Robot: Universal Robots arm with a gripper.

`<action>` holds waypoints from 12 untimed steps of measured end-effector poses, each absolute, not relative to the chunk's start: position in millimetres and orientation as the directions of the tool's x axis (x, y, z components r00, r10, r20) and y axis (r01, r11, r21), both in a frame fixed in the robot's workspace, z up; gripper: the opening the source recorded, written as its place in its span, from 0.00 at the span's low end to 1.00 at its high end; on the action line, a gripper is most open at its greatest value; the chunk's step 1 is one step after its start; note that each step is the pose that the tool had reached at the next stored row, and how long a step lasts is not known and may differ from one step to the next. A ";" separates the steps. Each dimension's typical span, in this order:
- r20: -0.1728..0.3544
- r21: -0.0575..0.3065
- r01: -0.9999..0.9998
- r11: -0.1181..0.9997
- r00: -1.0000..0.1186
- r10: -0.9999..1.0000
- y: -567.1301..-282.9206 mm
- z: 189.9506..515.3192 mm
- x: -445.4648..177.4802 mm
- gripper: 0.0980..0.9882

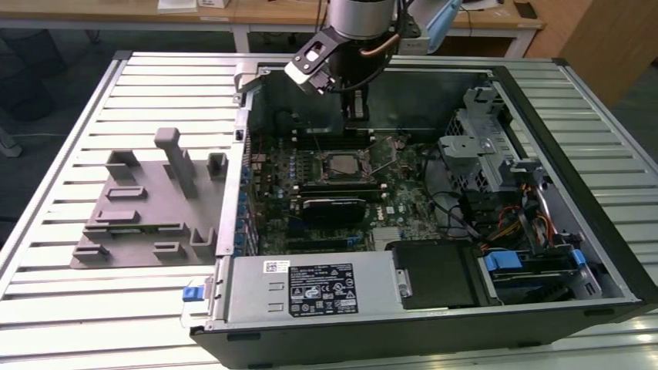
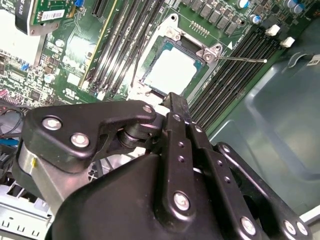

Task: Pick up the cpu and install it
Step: 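Close the cpu cover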

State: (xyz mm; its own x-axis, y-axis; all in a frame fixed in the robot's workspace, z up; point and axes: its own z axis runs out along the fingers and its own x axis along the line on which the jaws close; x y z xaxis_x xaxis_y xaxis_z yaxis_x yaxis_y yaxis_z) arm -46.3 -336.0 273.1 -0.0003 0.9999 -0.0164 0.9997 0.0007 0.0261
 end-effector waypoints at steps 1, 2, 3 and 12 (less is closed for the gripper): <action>-0.016 0.026 1.000 0.001 0.000 1.000 -335.9 273.1 -45.7 0.01; -0.016 0.026 1.000 0.001 0.000 1.000 -335.9 273.1 -45.0 0.01; -0.016 0.026 1.000 0.001 0.000 1.000 -336.0 273.1 -44.3 0.01; -0.016 0.026 1.000 0.001 0.000 1.000 -336.0 273.1 -34.5 0.01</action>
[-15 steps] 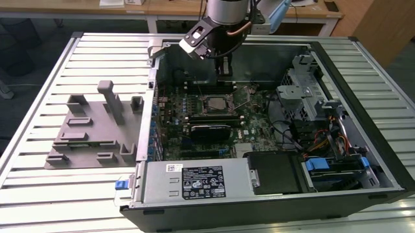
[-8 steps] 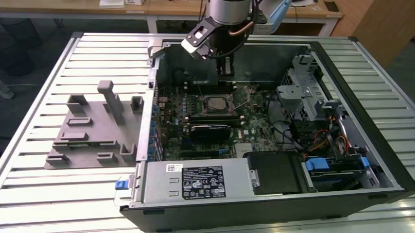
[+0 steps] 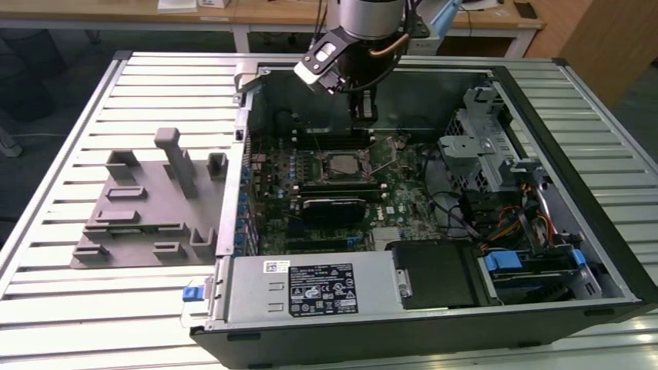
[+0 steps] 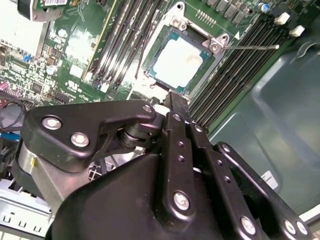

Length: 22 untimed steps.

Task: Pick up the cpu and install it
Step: 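Close the cpu cover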

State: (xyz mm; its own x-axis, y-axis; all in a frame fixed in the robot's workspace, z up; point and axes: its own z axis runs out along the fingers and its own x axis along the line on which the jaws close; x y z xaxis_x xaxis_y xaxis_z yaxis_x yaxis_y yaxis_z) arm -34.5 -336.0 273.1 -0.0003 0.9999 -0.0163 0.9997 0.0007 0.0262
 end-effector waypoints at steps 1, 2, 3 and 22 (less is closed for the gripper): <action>-0.016 0.026 1.000 0.001 0.000 1.000 -335.9 273.1 -33.4 0.01; -0.016 0.026 1.000 0.001 0.000 1.000 -335.9 273.1 -32.1 0.01; -0.016 0.026 1.000 0.001 0.000 1.000 -335.9 273.1 -30.5 0.01; -0.016 0.026 1.000 0.001 0.000 1.000 -335.8 273.0 7.1 0.01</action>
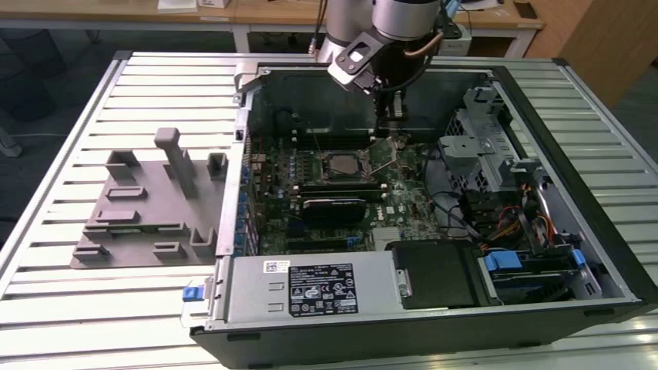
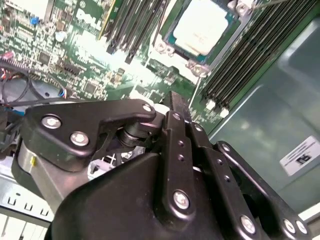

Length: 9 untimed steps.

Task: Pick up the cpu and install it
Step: 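Close the cpu cover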

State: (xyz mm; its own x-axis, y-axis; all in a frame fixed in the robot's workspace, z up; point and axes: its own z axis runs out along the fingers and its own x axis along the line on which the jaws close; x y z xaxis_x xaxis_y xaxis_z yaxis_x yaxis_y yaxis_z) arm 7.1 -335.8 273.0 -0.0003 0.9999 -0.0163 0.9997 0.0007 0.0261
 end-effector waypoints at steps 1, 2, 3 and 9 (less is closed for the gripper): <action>-0.016 0.026 1.000 0.001 0.000 1.000 -335.8 273.0 9.3 0.01; -0.016 0.026 1.000 0.001 0.000 1.000 -335.7 273.0 11.3 0.01; -0.016 0.026 1.000 0.001 0.000 1.000 -335.6 273.0 13.1 0.01; -0.016 0.026 1.000 0.001 0.000 1.000 -335.4 272.5 23.5 0.01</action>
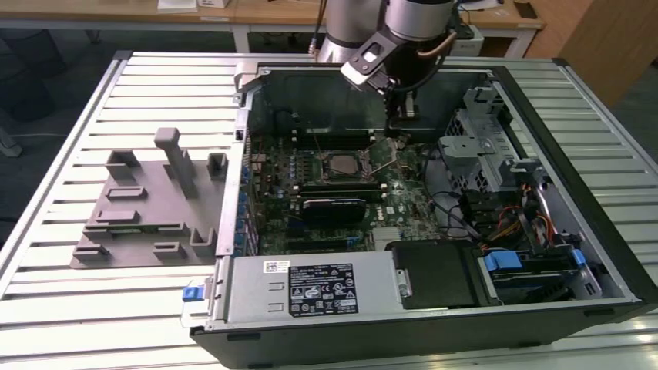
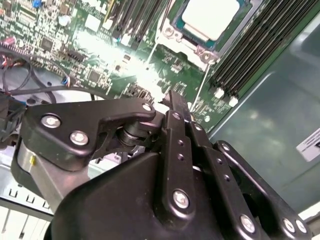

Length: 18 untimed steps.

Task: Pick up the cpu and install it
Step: 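Close the cpu cover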

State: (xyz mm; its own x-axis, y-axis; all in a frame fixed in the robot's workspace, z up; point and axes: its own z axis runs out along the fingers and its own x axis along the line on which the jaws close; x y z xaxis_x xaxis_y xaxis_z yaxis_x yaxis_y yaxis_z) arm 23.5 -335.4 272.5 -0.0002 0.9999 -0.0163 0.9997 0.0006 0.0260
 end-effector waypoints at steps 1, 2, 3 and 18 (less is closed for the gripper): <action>-0.016 0.026 1.000 0.001 0.000 1.000 -335.4 272.4 25.4 0.01; -0.016 0.026 1.000 0.001 0.000 1.000 -335.4 272.2 27.3 0.01; -0.016 0.026 1.000 0.001 0.000 1.000 -335.4 272.1 29.4 0.01; -0.016 0.026 1.000 0.001 0.000 1.000 -335.3 264.4 49.3 0.01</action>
State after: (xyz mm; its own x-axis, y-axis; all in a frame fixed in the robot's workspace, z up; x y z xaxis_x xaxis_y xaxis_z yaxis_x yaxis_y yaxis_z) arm 49.3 -335.3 264.4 -0.0004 0.9999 -0.0163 0.9997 0.0008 0.0259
